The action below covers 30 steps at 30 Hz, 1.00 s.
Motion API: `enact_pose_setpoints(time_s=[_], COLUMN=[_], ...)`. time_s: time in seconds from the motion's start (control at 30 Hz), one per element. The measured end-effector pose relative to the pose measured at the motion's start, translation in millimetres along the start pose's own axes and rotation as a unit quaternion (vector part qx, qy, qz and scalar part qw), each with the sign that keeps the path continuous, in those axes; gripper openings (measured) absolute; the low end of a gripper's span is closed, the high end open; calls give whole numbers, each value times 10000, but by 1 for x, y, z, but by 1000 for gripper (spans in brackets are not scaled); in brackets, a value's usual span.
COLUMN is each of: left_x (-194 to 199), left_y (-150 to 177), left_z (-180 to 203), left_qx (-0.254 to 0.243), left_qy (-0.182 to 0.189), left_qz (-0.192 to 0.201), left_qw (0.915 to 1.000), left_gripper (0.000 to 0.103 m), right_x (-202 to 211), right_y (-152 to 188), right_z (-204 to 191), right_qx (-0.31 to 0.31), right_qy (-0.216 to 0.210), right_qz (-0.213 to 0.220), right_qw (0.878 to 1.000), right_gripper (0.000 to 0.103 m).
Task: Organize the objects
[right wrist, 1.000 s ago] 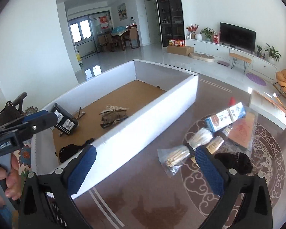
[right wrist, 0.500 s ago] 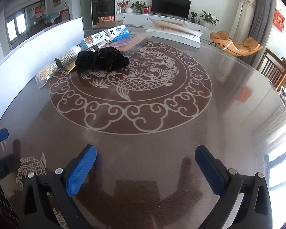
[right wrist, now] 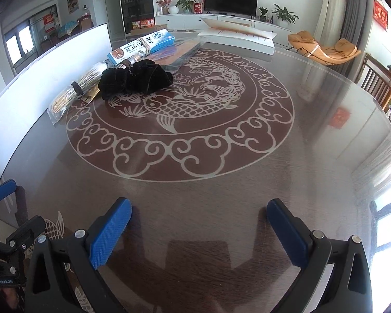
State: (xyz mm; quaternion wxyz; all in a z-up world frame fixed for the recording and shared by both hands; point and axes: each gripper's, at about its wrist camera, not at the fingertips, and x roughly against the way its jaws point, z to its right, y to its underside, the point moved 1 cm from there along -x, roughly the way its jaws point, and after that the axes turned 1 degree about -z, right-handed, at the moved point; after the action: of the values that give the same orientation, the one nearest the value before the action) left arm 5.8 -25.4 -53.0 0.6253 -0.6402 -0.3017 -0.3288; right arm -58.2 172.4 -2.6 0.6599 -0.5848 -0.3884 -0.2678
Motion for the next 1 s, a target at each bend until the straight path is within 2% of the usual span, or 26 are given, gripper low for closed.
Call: enact_pose_setpoints(time_s=[0.53, 1.0], left_x=[2, 1], left_y=[2, 1], left_z=[1, 1], left_qx=[-22, -23], left_qy=[-3, 8], left_qz=[123, 52], left_qw=[9999, 10000], left_gripper=[103, 103], right_x=[-1, -2], right_y=[0, 0], right_z=[0, 0], right_qx=[-1, -2], right_qy=[1, 1], right_qz=[1, 2], right_qw=[10000, 10000], right_gripper=[103, 103])
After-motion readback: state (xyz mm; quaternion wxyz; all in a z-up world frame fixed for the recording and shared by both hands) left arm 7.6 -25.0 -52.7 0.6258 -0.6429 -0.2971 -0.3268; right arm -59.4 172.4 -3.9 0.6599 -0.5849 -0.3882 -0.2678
